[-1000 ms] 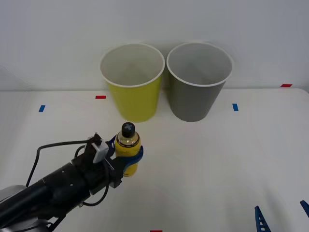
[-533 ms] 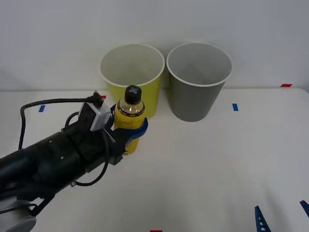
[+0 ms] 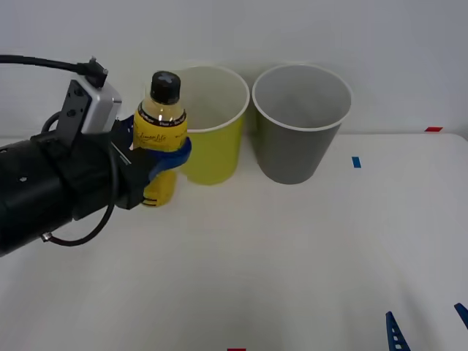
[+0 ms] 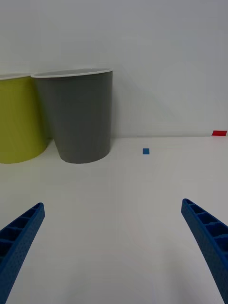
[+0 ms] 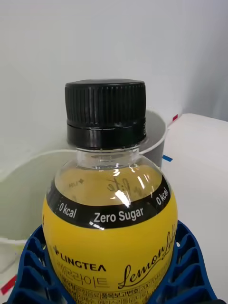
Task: Put cans in the gray bin and PET bottles in the light green bin.
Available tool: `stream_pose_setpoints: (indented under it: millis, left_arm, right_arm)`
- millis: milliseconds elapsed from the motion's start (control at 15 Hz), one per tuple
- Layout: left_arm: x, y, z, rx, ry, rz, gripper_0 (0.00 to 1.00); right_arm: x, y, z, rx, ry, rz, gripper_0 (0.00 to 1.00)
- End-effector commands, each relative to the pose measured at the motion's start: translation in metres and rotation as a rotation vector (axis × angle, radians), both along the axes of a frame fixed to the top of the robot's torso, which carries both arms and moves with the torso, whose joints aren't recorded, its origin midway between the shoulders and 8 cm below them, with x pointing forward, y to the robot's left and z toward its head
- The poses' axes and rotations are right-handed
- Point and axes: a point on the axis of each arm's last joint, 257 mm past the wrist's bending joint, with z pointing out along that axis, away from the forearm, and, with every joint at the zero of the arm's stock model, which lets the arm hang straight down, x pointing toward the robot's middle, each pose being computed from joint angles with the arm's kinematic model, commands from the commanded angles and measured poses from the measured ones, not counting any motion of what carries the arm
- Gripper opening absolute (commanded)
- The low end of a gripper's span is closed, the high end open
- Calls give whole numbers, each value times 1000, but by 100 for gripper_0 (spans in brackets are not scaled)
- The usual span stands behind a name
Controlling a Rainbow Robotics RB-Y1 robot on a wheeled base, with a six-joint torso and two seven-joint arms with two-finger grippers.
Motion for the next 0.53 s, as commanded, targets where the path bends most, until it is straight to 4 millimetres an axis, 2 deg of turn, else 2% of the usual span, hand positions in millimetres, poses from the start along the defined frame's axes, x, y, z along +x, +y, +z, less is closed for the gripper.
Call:
stream_pose_setpoints:
  millis: [67, 400, 533]
  left_arm:
    - [0, 17, 39, 25, -50, -3, 0]
    - [6, 25, 74, -12, -57, 35, 0]
    - [12, 27, 89, -121, 1, 58, 0]
  right_arm:
    - [0, 0, 0, 0, 0, 0, 100]
    - [0, 0, 0, 0, 0, 0, 100]
    - [0, 0, 0, 0, 0, 0, 100]
